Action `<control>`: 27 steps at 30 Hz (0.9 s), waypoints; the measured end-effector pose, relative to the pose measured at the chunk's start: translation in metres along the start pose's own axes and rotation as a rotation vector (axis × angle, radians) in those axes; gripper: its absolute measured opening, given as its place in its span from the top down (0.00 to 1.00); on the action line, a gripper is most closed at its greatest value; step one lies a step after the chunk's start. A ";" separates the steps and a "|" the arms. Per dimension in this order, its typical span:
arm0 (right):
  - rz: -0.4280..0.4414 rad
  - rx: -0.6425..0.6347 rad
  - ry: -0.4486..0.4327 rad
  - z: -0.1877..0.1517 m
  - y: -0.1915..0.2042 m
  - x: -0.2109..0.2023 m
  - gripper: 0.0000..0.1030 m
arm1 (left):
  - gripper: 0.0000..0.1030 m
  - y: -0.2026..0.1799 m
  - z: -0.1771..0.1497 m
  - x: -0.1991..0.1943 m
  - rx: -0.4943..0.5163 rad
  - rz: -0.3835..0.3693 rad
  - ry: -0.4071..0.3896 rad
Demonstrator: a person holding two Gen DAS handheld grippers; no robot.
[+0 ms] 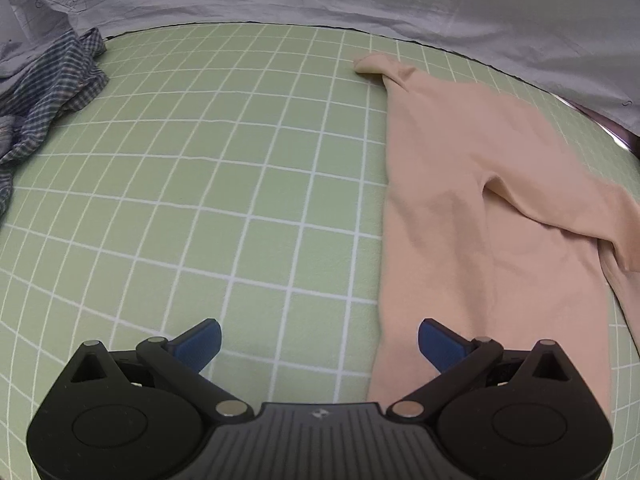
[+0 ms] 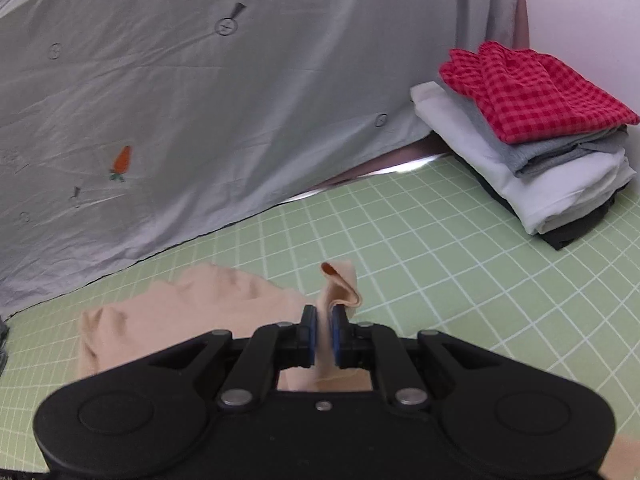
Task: Fold clothes
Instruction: 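Grasp the sleeve cuff with the right gripper and fold it across the body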
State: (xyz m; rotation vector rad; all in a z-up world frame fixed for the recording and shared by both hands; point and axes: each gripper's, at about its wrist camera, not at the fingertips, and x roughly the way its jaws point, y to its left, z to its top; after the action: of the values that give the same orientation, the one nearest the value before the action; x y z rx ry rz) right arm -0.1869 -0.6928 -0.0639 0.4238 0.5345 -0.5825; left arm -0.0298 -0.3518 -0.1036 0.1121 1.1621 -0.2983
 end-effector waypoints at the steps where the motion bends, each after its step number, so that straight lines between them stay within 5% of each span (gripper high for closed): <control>1: 0.018 -0.020 0.000 -0.007 0.010 -0.008 0.92 | 0.00 0.005 -0.004 -0.004 -0.008 0.001 -0.004; 11: 0.177 -0.286 0.065 -0.088 0.111 -0.071 0.93 | 0.00 0.038 -0.054 -0.035 0.032 -0.007 0.007; 27: 0.233 -0.383 0.131 -0.157 0.178 -0.116 0.93 | 0.00 0.085 -0.087 -0.052 0.079 -0.014 0.028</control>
State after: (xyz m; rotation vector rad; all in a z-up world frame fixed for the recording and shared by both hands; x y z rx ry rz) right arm -0.2148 -0.4309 -0.0793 0.1563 0.6950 -0.2203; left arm -0.1015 -0.2404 -0.0961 0.1780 1.1794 -0.3554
